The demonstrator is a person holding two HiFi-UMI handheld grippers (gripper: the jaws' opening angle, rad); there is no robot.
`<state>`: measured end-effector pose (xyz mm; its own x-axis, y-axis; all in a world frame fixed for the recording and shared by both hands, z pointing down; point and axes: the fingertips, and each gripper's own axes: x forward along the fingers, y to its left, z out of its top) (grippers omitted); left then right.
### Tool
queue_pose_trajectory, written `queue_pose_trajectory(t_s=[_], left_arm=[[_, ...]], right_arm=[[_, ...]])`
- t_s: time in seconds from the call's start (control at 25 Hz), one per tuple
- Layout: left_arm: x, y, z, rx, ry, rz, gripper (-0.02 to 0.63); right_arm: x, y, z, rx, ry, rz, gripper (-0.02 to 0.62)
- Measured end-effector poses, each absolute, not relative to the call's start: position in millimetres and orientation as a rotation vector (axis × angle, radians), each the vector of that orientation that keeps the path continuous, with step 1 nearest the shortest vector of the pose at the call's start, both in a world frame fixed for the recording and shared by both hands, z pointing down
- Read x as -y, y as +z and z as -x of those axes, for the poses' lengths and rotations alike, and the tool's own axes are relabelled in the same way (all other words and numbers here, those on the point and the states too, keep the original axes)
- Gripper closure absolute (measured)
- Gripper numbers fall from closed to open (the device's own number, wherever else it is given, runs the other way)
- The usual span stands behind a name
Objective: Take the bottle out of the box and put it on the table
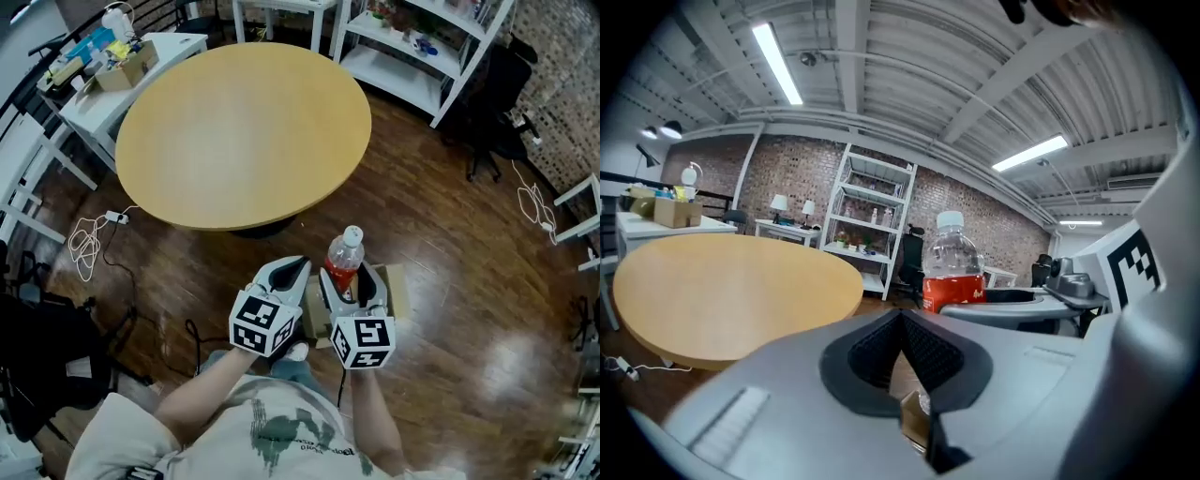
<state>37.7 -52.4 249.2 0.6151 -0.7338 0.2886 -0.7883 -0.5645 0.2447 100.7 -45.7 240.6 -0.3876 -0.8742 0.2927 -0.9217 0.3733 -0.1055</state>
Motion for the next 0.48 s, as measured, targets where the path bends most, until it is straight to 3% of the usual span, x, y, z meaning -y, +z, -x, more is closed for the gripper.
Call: queue_pose_trajectory(t_s=[0.48], left_arm=[[77, 232, 35, 1.467, 0.159, -2.412, 0.609]], right_arm=[[85, 210, -29, 2.591, 0.225, -1.449, 0.313]])
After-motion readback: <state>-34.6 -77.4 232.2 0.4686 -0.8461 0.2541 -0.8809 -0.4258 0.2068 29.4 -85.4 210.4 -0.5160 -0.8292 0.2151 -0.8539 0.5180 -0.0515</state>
